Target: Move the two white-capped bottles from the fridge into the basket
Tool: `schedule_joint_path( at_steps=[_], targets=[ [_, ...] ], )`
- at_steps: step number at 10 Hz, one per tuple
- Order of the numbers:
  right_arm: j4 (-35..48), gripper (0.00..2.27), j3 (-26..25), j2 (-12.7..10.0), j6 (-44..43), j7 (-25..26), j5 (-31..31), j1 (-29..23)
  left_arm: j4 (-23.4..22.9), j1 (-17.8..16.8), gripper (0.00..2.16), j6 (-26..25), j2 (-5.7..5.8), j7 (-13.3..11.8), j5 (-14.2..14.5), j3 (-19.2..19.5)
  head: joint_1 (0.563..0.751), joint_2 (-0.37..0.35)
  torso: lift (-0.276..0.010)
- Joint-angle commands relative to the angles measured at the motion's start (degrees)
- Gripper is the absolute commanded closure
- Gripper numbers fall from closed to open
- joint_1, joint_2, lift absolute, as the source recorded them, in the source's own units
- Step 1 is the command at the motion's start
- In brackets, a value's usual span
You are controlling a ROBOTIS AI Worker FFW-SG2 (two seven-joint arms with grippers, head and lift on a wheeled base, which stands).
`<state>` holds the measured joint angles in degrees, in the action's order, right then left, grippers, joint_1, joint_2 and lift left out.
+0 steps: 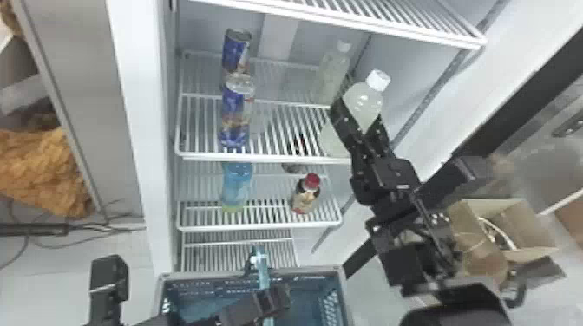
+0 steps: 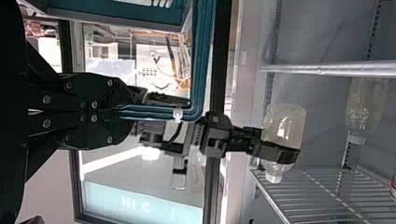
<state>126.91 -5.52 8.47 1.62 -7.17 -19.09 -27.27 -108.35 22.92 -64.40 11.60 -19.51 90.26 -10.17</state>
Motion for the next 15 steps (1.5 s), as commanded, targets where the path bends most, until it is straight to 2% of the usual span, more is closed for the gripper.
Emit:
schedule_joint_path(
  at_steps=[1, 7, 10, 15],
  targets=[
    [5.9, 1.02, -0.1, 0.2, 3.2, 0.0, -1.8, -4.4, 0.0, 0.0, 1.19, 0.0, 0.0, 0.0, 0.0, 0.0, 0.695, -0.35, 0.0],
    [26.7, 1.02, -4.4, -0.3, 19.9, -0.2, -4.8, -21.1, 0.0, 0.1, 1.19, 0.0, 0.0, 0.0, -0.1, 0.6, 0.695, -0.35, 0.0],
    [38.0, 1.02, -8.0, -1.7, 38.2, -0.6, -6.6, -29.7, 0.0, 0.1, 1.19, 0.0, 0.0, 0.0, -0.2, 0.7, 0.695, -0.35, 0.0],
    [41.5, 1.02, -9.8, -1.6, 59.4, -1.7, -5.4, -32.2, 0.0, 0.1, 1.19, -0.1, 0.0, 0.0, -0.3, 0.9, 0.695, -0.35, 0.0]
  ],
)
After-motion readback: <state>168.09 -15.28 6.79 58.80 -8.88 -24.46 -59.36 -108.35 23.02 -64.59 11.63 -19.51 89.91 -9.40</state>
